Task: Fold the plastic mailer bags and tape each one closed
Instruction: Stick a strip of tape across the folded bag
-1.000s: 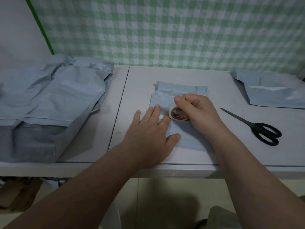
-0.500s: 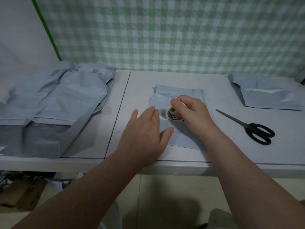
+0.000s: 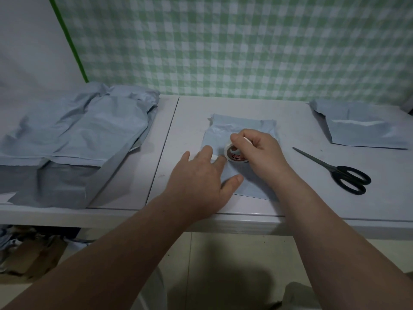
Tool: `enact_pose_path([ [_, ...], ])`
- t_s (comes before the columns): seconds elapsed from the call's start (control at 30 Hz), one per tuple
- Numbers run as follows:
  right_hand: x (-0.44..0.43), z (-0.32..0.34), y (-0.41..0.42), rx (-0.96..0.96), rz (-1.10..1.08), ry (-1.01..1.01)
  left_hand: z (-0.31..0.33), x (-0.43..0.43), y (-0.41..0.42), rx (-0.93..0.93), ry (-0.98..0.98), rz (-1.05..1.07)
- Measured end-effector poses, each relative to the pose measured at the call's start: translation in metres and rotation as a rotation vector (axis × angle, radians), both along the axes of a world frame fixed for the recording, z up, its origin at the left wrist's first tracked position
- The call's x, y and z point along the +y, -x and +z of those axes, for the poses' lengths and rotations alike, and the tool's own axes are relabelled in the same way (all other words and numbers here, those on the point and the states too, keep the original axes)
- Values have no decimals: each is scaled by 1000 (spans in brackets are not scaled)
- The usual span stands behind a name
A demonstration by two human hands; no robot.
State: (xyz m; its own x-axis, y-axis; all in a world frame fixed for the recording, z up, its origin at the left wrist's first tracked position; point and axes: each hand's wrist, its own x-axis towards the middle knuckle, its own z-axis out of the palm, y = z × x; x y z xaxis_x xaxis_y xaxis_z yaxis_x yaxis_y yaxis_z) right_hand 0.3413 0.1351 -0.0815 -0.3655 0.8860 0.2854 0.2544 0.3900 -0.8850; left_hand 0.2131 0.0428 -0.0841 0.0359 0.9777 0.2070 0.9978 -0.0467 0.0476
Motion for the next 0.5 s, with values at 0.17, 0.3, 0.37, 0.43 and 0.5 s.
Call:
enact_pose_path([
  [0.17,0,2,1,-23,1,-3,-3,0,2,22,26,-8],
  [0.3,1,11,-2,-94,20,30,-1,1,0,43,49,0],
  [0.37,2,19,-5,-152,33,45,0,1,0,45,63,2],
  [0.43,3,24,-9,-215,33,46,1,1,-1,55,70,11],
  [0.5,4,29,-13,-278,24,25,2,0,-1,65,58,15],
])
